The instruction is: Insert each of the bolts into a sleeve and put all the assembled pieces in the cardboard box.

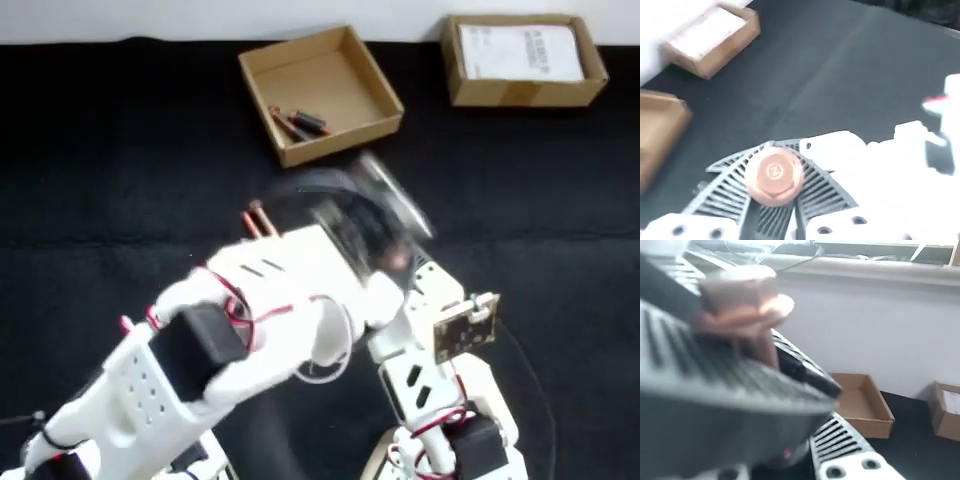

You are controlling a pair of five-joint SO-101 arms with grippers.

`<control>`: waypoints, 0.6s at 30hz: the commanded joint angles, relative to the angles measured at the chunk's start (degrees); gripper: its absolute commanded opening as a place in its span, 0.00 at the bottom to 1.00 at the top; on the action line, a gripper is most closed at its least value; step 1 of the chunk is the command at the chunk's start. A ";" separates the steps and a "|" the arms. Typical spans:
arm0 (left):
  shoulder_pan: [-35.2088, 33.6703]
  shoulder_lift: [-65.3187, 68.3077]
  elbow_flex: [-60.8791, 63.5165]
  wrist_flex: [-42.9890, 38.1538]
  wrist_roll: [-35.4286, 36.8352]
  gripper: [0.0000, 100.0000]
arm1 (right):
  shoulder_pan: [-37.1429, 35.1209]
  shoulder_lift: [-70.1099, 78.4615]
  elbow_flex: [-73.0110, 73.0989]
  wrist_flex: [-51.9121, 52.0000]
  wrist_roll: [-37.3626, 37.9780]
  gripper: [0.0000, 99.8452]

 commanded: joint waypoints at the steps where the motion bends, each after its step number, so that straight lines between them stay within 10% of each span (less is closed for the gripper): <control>1: 0.75 -3.21 -3.65 2.55 -2.81 0.01 | 2.59 0.22 -0.22 -1.54 0.53 0.01; 18: -11.74 -3.12 5.49 -8.79 -4.75 0.01 | 2.77 0.22 -0.13 -1.36 0.62 0.01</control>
